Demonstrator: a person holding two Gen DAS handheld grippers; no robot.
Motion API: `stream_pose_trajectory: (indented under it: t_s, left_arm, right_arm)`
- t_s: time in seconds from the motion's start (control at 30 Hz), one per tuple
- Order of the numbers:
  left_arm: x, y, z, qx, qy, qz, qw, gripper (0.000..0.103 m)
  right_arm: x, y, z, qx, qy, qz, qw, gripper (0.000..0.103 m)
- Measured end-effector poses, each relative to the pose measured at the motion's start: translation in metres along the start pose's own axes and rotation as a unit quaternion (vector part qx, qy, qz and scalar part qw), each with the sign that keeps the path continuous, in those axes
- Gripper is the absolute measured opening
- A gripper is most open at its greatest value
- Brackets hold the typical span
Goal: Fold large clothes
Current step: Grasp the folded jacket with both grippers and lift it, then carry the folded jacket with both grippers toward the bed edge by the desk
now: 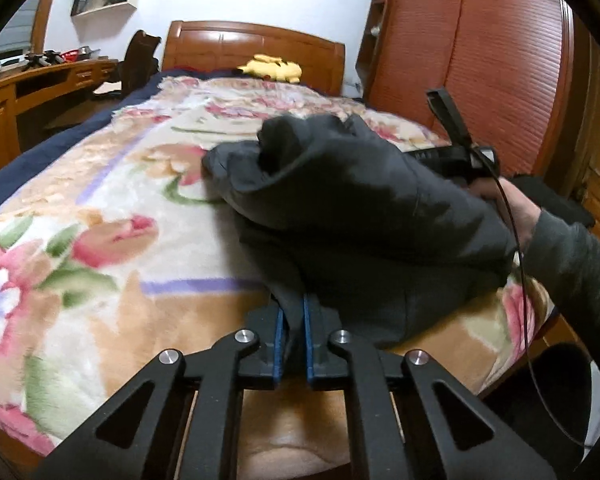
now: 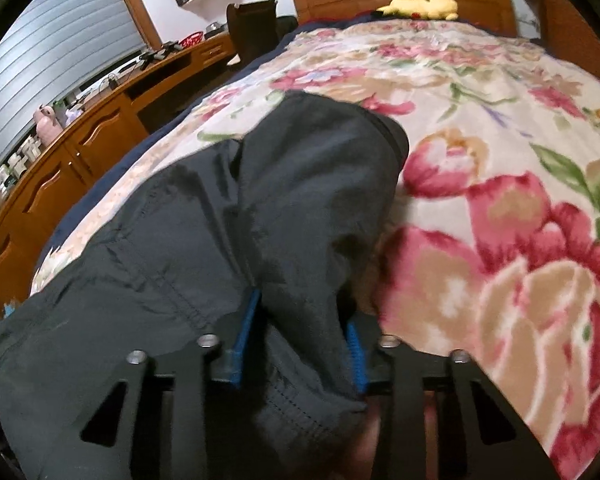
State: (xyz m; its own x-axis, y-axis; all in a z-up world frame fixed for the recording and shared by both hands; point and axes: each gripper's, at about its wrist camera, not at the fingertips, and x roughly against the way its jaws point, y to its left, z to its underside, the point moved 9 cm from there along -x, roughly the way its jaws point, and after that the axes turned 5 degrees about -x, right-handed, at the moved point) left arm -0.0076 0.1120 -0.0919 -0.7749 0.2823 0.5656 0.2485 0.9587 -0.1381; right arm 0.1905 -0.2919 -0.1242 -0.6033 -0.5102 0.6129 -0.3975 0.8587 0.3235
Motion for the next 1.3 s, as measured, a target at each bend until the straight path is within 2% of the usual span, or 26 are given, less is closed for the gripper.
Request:
stream_pose_trajectory:
  t_s: [0.13, 0.3, 0.43, 0.6, 0.8, 0.9, 1.07, 1.17, 1.27, 1.3]
  left_arm:
    - [0.012, 0.016, -0.004, 0.005, -0.015, -0.011, 0.9998, 0.008]
    - [0.028, 0.043, -0.009, 0.01, -0.029, -0.03, 0.9991, 0.007]
    - [0.042, 0.072, -0.017, 0.003, -0.041, -0.062, 0.9972, 0.007]
    - [0.06, 0.121, -0.032, -0.009, -0.037, -0.118, 0.9924, 0.006]
    - [0.1, 0.196, -0.033, -0.001, -0.034, -0.203, 0.9785, 0.005]
    - [0.119, 0.236, -0.036, 0.007, -0.037, -0.251, 0.9673, 0.005]
    - [0.153, 0.307, -0.028, 0.044, -0.034, -0.329, 0.9427, 0.004]
    - [0.164, 0.339, -0.007, 0.067, -0.01, -0.359, 0.931, 0.004]
    - [0.158, 0.353, 0.019, 0.078, 0.017, -0.366, 0.9272, 0.004]
    - [0.157, 0.357, 0.025, 0.082, 0.017, -0.366, 0.9269, 0.004]
  right_arm:
    - [0.01, 0.017, -0.001, 0.02, -0.016, 0.017, 1.0, 0.025]
    - [0.012, 0.043, -0.004, 0.037, -0.023, 0.016, 0.999, 0.024]
    - [-0.001, 0.07, -0.007, 0.058, -0.021, 0.012, 0.998, 0.023]
    - [-0.033, 0.11, -0.015, 0.08, -0.02, -0.001, 0.997, 0.022]
    - [-0.08, 0.186, -0.033, 0.109, -0.015, -0.041, 0.993, 0.021]
    - [-0.106, 0.234, -0.047, 0.131, -0.012, -0.058, 0.99, 0.021]
    - [-0.141, 0.33, -0.076, 0.175, -0.032, -0.082, 0.981, 0.019]
    - [-0.153, 0.365, -0.078, 0.176, -0.039, -0.092, 0.979, 0.022]
    - [-0.176, 0.373, -0.058, 0.182, 0.003, -0.094, 0.979, 0.032]
    - [-0.179, 0.37, -0.054, 0.193, 0.0, -0.085, 0.978, 0.033]
